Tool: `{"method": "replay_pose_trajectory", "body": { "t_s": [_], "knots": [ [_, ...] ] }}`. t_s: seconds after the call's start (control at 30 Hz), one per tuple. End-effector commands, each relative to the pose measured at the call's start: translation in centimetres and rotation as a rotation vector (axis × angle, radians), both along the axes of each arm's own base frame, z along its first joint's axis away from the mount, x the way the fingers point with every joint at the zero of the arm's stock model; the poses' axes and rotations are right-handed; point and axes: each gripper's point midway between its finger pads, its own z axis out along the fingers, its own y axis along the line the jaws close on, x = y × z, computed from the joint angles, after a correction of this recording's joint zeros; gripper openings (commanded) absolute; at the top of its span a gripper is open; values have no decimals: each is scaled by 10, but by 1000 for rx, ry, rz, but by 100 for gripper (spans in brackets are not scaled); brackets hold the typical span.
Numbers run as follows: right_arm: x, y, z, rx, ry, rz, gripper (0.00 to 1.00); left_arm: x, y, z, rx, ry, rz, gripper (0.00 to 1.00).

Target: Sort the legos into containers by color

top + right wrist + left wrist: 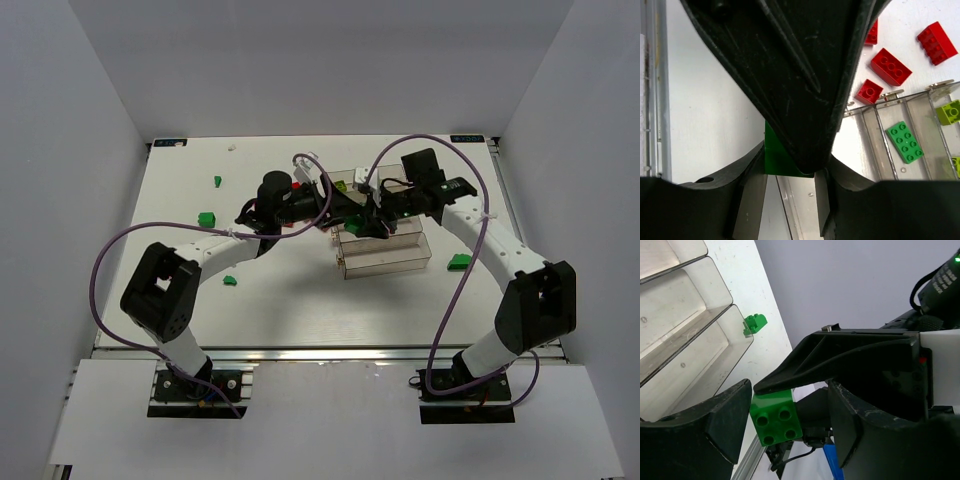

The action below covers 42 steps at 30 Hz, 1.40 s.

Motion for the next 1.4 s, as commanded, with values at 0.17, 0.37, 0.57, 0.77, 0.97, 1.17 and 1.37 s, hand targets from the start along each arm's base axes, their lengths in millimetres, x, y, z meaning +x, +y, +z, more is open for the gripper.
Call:
{"method": "replay_pose_trajectory", "body": {
  "t_s": [0.17, 0.37, 0.57, 0.77, 0.97, 1.17, 1.37],
  "knots": [
    [21, -3, 23, 7, -154, -55, 0, -5, 1, -9, 42, 12, -6, 68],
    [25, -3, 26, 13, -178, -75, 0, -5, 1, -13, 52, 20, -7, 62],
    [20, -4, 26, 19, -187, -62, 0, -4, 1, -13, 46, 20, -4, 49],
    [15, -8, 17, 3, -185, -60, 0, -2, 1, -7, 32, 5, 5, 29],
    [16, -27, -3, -33, -187, -106, 0, 14, 21, -3, 37, -5, 122, 9],
    [21, -56, -23, -66, -158, -175, 0, 27, 39, 5, 3, -13, 169, 6],
    [34, -84, -33, -73, -120, -268, 0, 48, 40, -20, 95, 6, 174, 6]
  ]
}}
